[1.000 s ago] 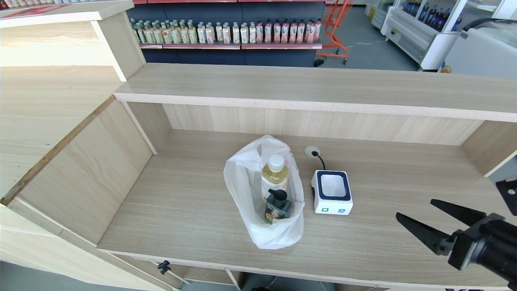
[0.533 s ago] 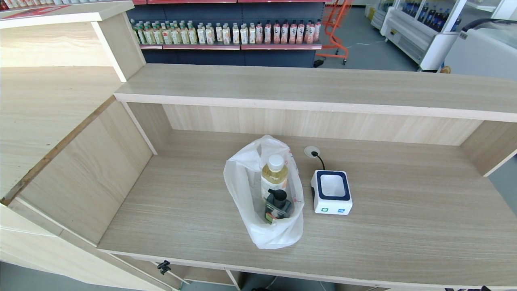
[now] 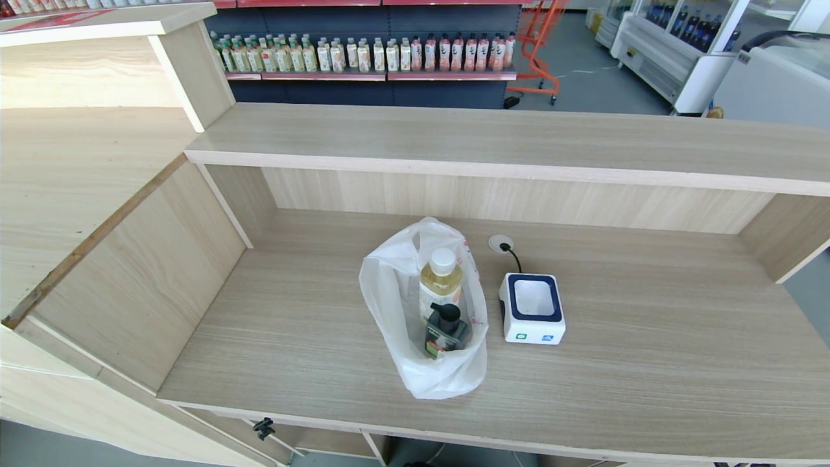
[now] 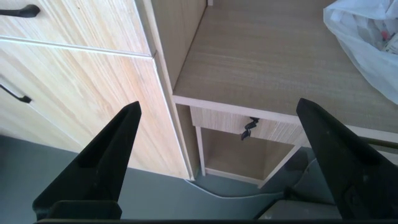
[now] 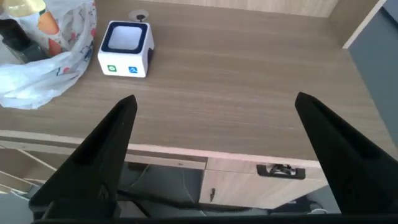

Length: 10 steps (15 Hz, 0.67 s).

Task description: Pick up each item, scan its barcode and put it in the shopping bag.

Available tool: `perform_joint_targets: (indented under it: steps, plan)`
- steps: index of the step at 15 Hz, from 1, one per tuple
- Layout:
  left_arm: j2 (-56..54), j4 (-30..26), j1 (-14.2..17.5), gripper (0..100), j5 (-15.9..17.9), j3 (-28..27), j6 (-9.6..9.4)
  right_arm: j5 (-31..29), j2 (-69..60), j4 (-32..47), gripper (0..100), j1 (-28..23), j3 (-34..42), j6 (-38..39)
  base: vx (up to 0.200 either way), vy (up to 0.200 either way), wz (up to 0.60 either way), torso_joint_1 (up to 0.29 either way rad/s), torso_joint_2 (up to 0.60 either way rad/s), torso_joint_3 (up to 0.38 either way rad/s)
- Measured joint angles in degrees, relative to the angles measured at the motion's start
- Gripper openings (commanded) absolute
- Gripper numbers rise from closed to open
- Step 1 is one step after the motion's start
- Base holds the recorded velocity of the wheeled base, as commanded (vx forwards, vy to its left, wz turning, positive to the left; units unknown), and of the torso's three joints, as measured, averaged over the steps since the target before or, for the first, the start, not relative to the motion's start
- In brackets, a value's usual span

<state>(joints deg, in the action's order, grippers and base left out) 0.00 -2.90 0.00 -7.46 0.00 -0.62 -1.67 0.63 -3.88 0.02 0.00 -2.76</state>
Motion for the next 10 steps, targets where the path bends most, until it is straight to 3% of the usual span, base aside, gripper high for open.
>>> perform_joint_targets:
  steps: [3, 4, 10]
  plan:
    - [0.0, 0.0, 0.0, 100, 0.0, 0.0, 0.00, 0.0, -0.7, 0.0, 100, 0.0, 0.0, 2.8, 0.000, 0.000, 0.00, 0.000, 0.00, 0.000]
    - [0.0, 0.0, 0.0, 100, 0.0, 0.0, 0.00, -0.1, -0.7, 0.0, 0, 0.0, 0.0, 3.1, 0.000, 0.000, 0.00, 0.000, 0.00, 0.000]
    - [0.0, 0.0, 0.0, 100, 0.0, 0.0, 0.00, 0.1, -0.9, 0.0, 0, 0.0, 0.0, 3.1, 0.000, 0.000, 0.00, 0.000, 0.00, 0.000]
